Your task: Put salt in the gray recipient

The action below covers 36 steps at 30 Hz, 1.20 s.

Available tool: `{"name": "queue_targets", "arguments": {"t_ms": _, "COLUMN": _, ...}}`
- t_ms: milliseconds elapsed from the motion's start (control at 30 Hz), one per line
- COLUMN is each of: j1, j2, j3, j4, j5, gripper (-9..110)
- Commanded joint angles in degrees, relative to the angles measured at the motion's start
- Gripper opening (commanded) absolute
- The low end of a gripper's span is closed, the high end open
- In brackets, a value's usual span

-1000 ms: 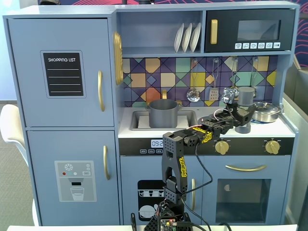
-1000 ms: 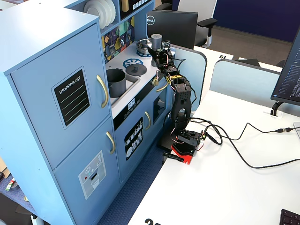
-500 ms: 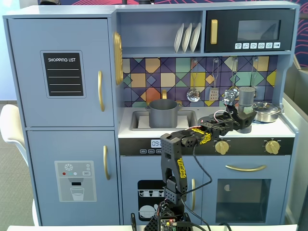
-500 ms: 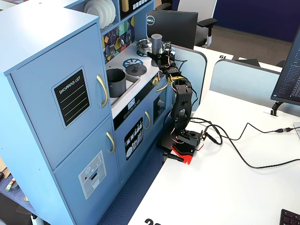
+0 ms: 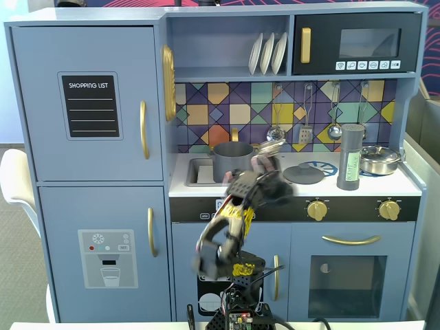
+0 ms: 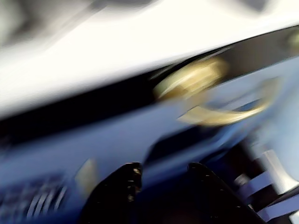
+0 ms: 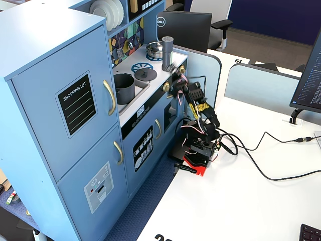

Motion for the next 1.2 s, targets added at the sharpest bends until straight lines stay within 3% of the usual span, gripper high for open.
{"name": "queue_targets", "arguments": {"t_ms": 0, "j1": -12.3, "j2": 7.6, "j3": 7.8, "j4": 8.4, "j5": -0.3, "gripper": 0}}
{"name": "queue_targets", "arguments": {"t_ms": 367, "j1": -30.9, "j2": 20.1, "j3": 42.6, "j4": -0.4, "j5": 17.4, "gripper": 0}}
{"name": "queue_targets", "arguments": {"t_ms": 467, "j1": -32.1, "j2": 21.5, "j3": 47.9, "j4": -0.1, "j5": 15.7, "gripper": 0}}
{"name": "queue_targets", "arguments": {"t_ms": 1167, "j1": -32.6, "j2": 21.6, "j3": 49.1, "j4": 1.8, "j5": 16.0, "gripper": 4}}
